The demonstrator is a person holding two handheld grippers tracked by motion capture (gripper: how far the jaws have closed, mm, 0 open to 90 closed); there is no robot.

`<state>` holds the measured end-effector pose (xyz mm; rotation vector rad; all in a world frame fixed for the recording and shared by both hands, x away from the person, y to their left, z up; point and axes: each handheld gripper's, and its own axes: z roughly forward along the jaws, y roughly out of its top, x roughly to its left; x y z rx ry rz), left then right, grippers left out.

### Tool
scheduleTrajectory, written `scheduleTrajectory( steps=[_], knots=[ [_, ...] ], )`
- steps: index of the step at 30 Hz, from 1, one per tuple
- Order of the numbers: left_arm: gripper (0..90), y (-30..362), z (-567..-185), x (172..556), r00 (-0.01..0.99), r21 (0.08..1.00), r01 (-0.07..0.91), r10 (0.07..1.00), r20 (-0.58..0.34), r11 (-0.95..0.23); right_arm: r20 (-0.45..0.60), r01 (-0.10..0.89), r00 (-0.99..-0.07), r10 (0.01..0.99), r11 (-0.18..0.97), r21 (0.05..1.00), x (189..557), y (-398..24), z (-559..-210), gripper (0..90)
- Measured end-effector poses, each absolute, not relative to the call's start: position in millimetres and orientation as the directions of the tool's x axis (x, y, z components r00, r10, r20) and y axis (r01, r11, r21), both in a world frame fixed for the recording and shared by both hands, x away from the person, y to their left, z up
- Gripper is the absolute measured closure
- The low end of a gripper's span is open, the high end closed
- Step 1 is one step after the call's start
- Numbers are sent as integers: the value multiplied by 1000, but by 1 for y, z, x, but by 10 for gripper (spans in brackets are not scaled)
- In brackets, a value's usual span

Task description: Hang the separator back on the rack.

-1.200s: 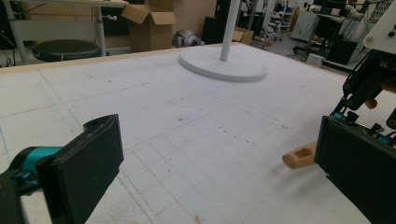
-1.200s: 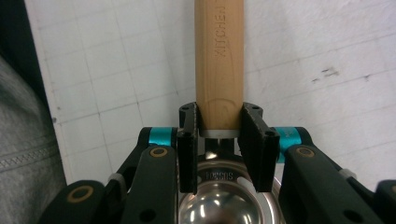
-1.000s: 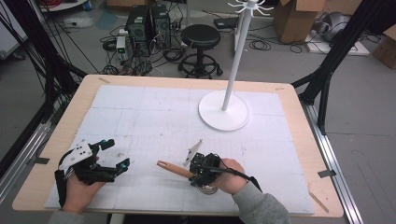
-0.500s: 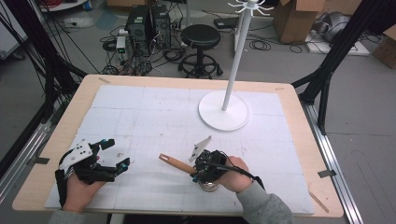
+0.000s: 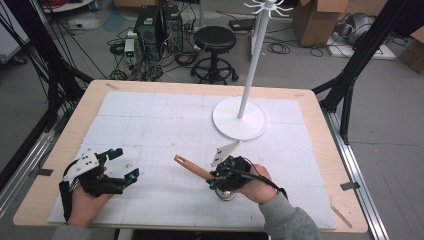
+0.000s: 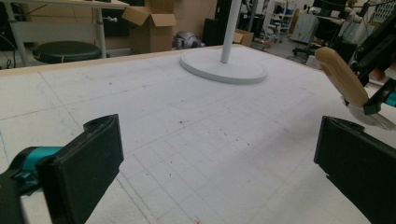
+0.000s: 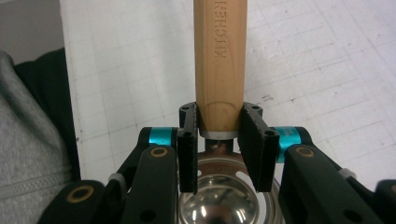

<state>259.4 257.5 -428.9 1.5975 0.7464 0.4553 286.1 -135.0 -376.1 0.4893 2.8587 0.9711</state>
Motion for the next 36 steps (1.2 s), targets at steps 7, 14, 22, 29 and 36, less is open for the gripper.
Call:
scheduleTrajectory(
  steps=[7, 14, 22, 29, 36],
  knots=[
    [18, 257, -429, 260, 711, 978, 204, 692, -124, -35, 35, 283, -939, 343, 709, 646, 288, -144, -371, 699],
    [18, 257, -429, 261, 712, 978, 207, 691, -125, -36, 65, 310, -927, 369, 658, 686, 293, -158, -365, 699],
    [18, 257, -429, 260, 711, 978, 207, 692, -124, -38, 83, 333, -910, 406, 598, 729, 298, -177, -357, 698],
    [18, 257, -429, 261, 712, 977, 209, 691, -125, -39, 79, 339, -895, 440, 553, 761, 302, -198, -349, 698],
    [18, 256, -430, 261, 712, 976, 215, 691, -128, -41, 78, 336, -887, 456, 519, 786, 307, -214, -345, 698]
  ],
)
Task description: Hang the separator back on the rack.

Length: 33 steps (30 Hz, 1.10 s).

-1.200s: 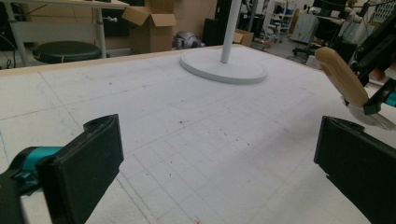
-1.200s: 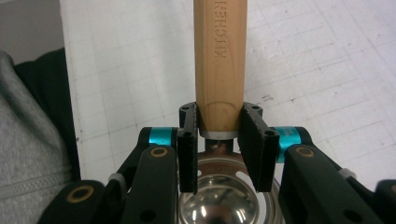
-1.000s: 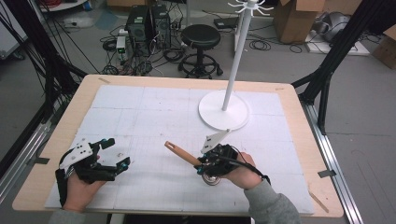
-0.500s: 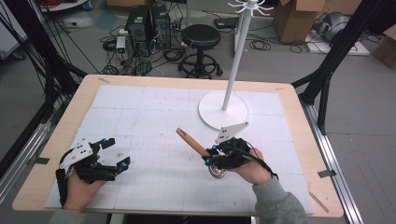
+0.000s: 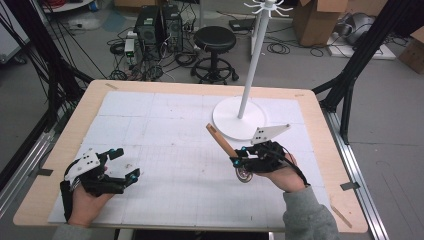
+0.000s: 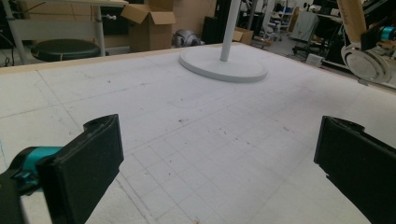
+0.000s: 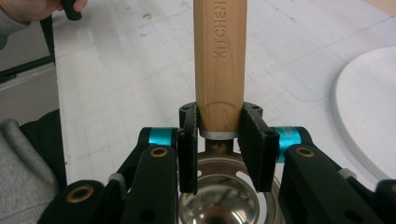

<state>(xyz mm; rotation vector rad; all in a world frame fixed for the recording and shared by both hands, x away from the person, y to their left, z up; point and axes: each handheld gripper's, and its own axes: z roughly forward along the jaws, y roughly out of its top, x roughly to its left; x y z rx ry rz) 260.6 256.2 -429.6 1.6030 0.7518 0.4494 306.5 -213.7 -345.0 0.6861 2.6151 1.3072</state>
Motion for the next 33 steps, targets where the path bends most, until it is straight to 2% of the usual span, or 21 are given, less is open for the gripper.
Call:
scheduleTrajectory(
  steps=[33],
  knots=[
    [18, 256, -430, 261, 714, 976, 214, 688, -128, -40, 117, 305, -834, 540, 274, 912, 315, -279, -329, 698]
  ],
)
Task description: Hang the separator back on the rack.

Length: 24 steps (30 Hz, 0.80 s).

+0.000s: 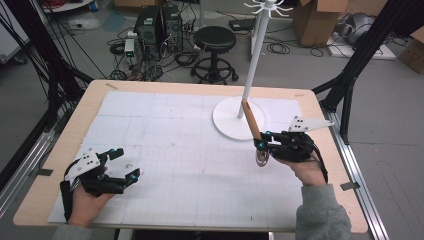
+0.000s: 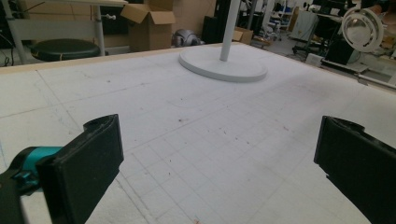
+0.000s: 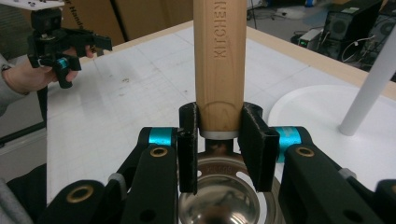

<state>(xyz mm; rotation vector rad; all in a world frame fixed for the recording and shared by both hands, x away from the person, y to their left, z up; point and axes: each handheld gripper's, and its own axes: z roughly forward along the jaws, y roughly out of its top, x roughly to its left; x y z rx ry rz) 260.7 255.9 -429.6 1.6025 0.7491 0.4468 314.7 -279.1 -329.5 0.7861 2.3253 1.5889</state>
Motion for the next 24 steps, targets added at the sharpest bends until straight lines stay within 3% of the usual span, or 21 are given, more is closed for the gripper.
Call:
scheduleTrajectory(
  steps=[24],
  knots=[
    [18, 258, -430, 261, 711, 975, 219, 689, -142, -25, 166, 298, -797, 581, 139, 944, 327, -316, -319, 698]
  ],
)
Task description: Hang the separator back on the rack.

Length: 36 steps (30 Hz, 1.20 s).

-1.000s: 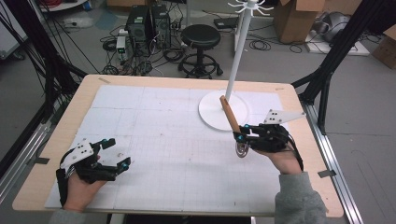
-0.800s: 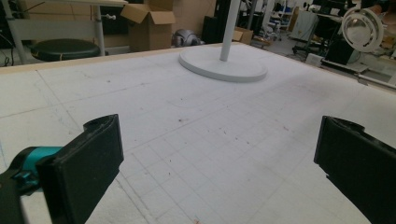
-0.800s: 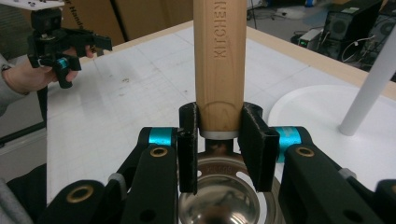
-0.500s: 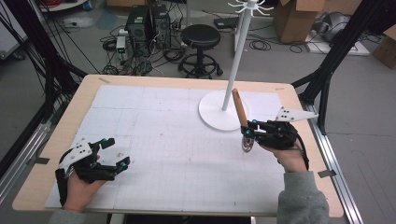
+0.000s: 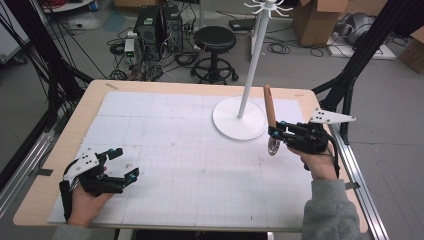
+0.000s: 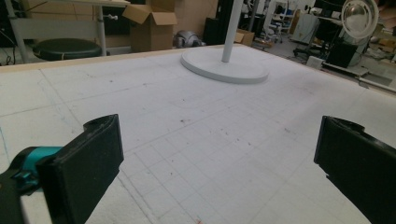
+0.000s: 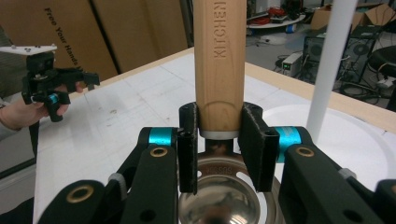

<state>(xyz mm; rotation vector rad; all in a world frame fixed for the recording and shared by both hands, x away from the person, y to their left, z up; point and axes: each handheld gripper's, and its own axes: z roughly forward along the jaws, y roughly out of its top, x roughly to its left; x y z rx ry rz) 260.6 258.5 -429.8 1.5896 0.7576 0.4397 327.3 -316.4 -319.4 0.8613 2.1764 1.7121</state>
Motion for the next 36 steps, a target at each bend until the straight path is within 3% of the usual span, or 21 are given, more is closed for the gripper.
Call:
scheduleTrajectory(
  steps=[36],
  knots=[
    [18, 263, -432, 257, 699, 973, 230, 698, -153, -17, 142, 275, -743, 654, 105, 956, 348, -339, -270, 698]
  ],
)
